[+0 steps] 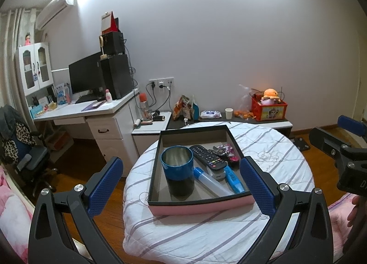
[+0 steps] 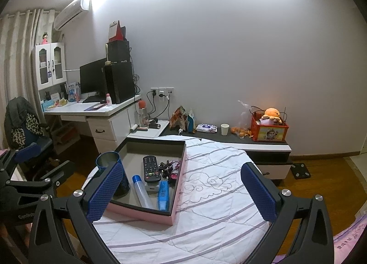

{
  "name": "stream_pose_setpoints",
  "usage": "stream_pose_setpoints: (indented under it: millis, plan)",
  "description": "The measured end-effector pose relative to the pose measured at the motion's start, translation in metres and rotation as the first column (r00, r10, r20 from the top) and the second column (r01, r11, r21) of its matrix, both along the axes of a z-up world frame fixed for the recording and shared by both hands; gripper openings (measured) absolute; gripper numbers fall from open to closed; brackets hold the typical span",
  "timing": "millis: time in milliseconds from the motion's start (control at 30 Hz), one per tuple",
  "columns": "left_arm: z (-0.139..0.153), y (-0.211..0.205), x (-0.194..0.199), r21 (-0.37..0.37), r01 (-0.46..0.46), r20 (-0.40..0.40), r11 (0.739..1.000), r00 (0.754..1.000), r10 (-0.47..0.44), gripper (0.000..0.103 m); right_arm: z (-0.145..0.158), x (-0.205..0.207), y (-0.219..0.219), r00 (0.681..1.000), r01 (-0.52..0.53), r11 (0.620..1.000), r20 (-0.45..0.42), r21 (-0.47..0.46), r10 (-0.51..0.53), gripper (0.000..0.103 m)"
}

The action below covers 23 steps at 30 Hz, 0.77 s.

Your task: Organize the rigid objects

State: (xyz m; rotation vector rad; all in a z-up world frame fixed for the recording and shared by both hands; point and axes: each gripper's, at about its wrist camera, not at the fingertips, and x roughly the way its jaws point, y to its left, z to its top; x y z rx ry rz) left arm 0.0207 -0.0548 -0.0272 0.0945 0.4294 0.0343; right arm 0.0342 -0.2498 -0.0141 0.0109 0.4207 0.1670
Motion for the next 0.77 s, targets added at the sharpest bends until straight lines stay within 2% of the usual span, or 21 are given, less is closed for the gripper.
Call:
stream_pose_setpoints:
  millis: [267, 767]
  plan:
    - [0.0013, 0.0013, -0.0063, 0.005, 0.037, 0.062, 0.999, 0.997, -0.038, 0.103, -0.0008, 0.001, 0.0012, 1.0, 0.002, 1.0, -0.01, -0.004, -0.002, 0.103]
    - [0.0025, 0.0007, 0.0, 0.016, 0.023, 0.046, 1.0, 0.999, -0.024, 0.103, -0.0025, 0.0034, 0.0027, 1.0, -0.003, 1.0, -0.022, -0.013, 0.003, 0.103]
